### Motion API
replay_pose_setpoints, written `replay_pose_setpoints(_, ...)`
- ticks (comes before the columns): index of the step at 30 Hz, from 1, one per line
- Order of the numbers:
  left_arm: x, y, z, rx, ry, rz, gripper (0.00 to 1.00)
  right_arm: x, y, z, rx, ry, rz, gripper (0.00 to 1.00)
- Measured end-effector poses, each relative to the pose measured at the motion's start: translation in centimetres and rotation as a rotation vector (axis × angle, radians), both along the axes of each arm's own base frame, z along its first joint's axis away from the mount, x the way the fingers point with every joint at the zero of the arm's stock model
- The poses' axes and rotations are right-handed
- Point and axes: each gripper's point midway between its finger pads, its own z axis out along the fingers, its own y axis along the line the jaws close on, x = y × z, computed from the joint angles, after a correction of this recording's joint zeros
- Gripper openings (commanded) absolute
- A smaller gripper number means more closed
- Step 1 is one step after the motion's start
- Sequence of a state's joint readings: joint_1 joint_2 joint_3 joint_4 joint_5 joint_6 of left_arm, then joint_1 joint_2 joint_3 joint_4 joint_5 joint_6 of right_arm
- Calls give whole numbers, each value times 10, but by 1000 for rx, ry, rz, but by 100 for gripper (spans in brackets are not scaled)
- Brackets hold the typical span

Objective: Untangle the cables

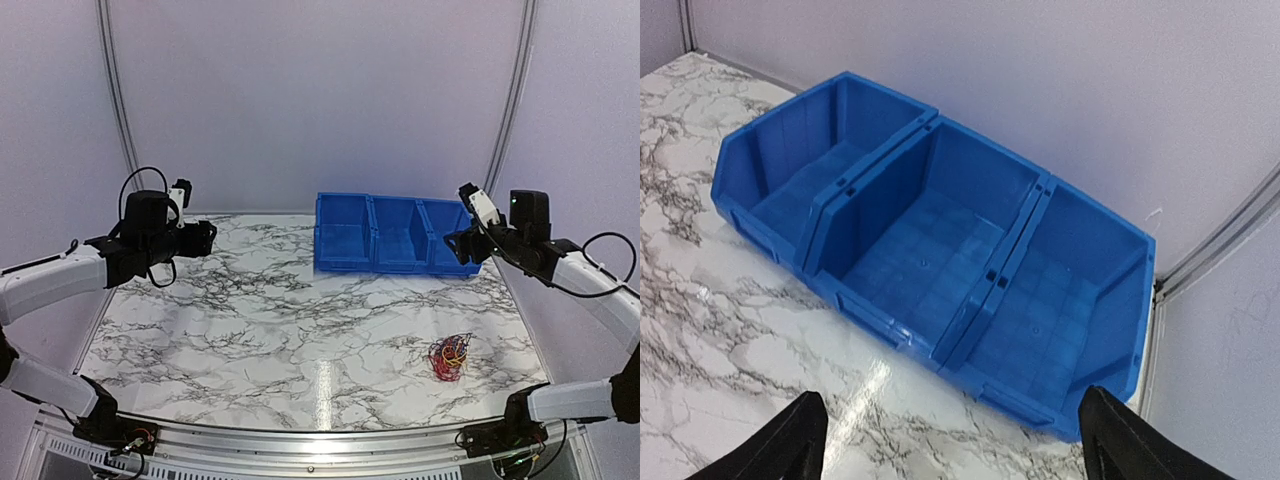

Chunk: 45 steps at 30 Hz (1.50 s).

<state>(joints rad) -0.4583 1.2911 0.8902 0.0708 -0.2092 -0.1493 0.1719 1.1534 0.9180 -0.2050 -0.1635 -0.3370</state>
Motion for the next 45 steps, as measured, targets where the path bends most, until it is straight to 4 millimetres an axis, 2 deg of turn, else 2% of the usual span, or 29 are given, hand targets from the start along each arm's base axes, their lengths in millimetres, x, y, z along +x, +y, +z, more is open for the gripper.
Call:
replay_pose_setpoints(2,-5,-7,-6,1,15,-28,81,-10,-8,-11,-8,24,-9,90)
replay_pose_setpoints(4,-12,-22,-10,-1,24,-77,81,-19,-14,-21,-25,45,-8,92)
replay_pose_setpoints(10,-48,-93,-25,5,66,-296,80,-48,-21,-43,-124,139,79,97)
replay_pose_setpoints(15,-100,-167,-64,61,176,-541,82,-80,-20,-68,-243,267,227,98)
replay_pose_setpoints(18,-132,-197,-89,98,243,-657,82,-106,-22,-87,-318,359,323,98)
replay_pose_setpoints(21,-161,-217,-115,137,310,-746,82,-131,-25,-103,-376,445,408,98)
replay_pose_setpoints(24,-183,-229,-137,171,368,-809,82,-150,-28,-115,-419,515,472,97)
replay_pose_setpoints(28,-195,-234,-154,191,413,-840,82,-173,-33,-140,-466,595,548,95)
replay_pose_setpoints(32,-198,-239,-154,183,419,-853,82,-196,-37,-172,-488,691,612,92)
replay_pose_setpoints(36,-197,-241,-152,170,416,-849,83,-206,-35,-190,-490,743,659,89)
replay_pose_setpoints(42,-193,-250,-144,121,389,-841,83,-195,-4,-209,-495,713,757,83)
replay_pose_setpoints(45,-190,-255,-139,85,366,-834,83,-189,29,-215,-489,669,835,79)
